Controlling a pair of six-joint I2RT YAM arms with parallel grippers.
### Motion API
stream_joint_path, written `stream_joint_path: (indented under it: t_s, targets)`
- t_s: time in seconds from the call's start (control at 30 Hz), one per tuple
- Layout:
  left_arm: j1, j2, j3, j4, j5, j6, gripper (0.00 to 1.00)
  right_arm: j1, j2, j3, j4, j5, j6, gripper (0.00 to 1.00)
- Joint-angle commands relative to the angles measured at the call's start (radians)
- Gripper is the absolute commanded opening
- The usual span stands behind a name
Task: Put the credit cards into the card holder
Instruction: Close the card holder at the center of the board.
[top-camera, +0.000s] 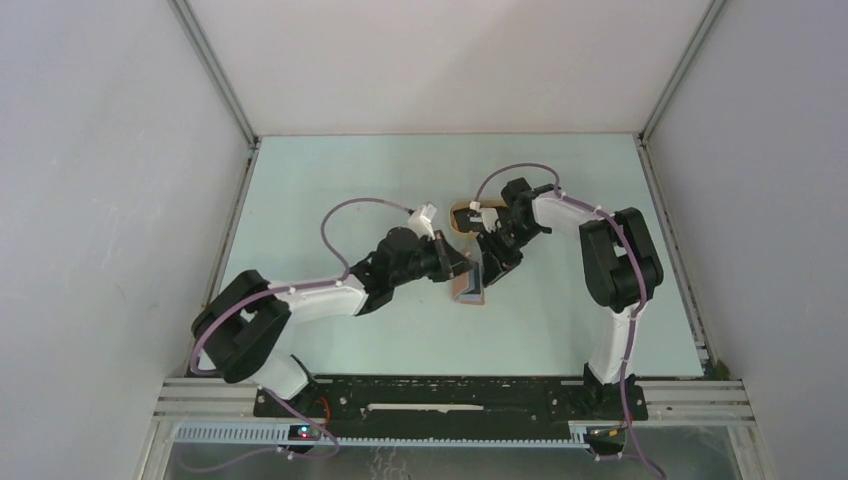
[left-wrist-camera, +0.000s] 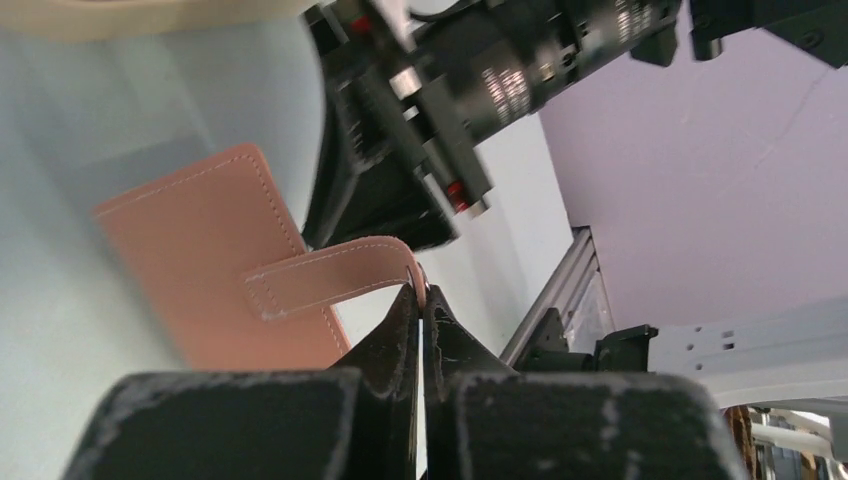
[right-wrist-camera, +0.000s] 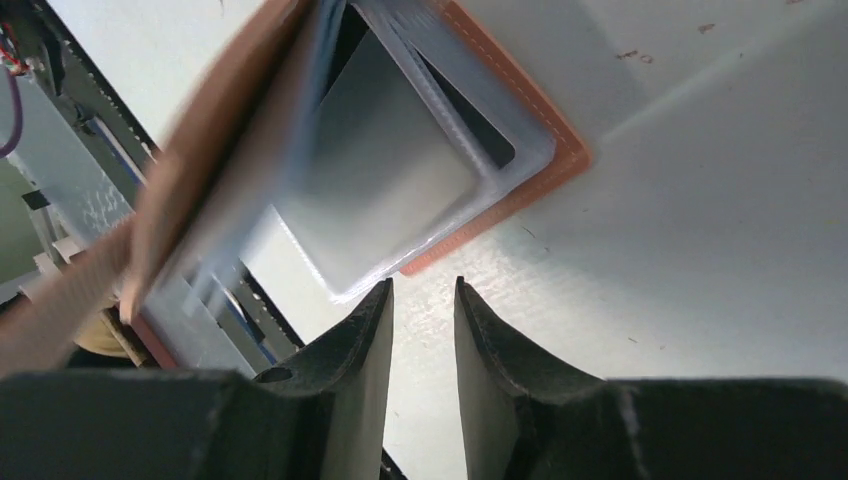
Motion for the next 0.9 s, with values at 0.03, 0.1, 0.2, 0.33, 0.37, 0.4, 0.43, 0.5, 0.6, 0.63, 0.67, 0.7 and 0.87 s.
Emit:
stream_joint_path:
  t_s: [0.03, 0.1, 0.2, 0.33, 0.37, 0.4, 0.43, 0.5, 0.6, 0.63, 0.67, 0.7, 0.87]
  targets:
    - [-0.031, 0.128, 0.164, -0.012, 0.087, 0.028, 0.0, -0.055, -0.062, 0.039, -0.022, -0.033, -0.02, 0.38]
    - [-0.039, 0.191, 0.207, -0.011, 0.116, 0.017, 0.01, -0.105, -0.09, 0.039, -0.025, -0.02, -0.031, 0.38]
    - [-0.048, 0.277, 0.251, -0.011, 0.141, 0.008, 0.02, -0.194, -0.132, 0.035, -0.03, -0.023, -0.046, 0.38]
    - [-0.054, 0.336, 0.279, -0.038, 0.133, 0.008, 0.06, -0.265, -0.175, 0.019, -0.024, -0.044, -0.058, 0.38]
    - [-0.054, 0.348, 0.288, -0.048, 0.133, 0.01, 0.07, -0.274, -0.182, 0.013, -0.019, -0.052, -0.059, 0.39]
    - [-0.055, 0.359, 0.297, -0.057, 0.134, 0.013, 0.1, -0.277, -0.186, 0.01, -0.016, -0.06, -0.059, 0.38]
    - [-0.057, 0.369, 0.307, -0.063, 0.141, 0.014, 0.12, -0.278, -0.191, 0.007, -0.013, -0.065, -0.058, 0.38]
    - [-0.058, 0.39, 0.324, -0.068, 0.158, 0.016, 0.21, -0.275, -0.195, 0.006, -0.009, -0.084, -0.054, 0.38]
    - [-0.057, 0.419, 0.339, -0.025, 0.207, 0.0, 0.34, -0.271, -0.203, -0.001, 0.001, -0.118, -0.051, 0.38]
    - [-0.056, 0.424, 0.337, -0.003, 0.222, -0.008, 0.36, -0.271, -0.207, -0.005, 0.005, -0.138, -0.05, 0.38]
    - [-0.055, 0.426, 0.334, 0.015, 0.233, -0.014, 0.39, -0.271, -0.211, -0.008, 0.01, -0.157, -0.05, 0.38]
    - [-0.055, 0.424, 0.331, 0.028, 0.239, -0.017, 0.41, -0.272, -0.217, -0.013, 0.016, -0.181, -0.049, 0.38]
    - [-0.048, 0.393, 0.31, 0.099, 0.287, -0.017, 0.47, -0.283, -0.247, -0.046, 0.055, -0.361, -0.041, 0.37]
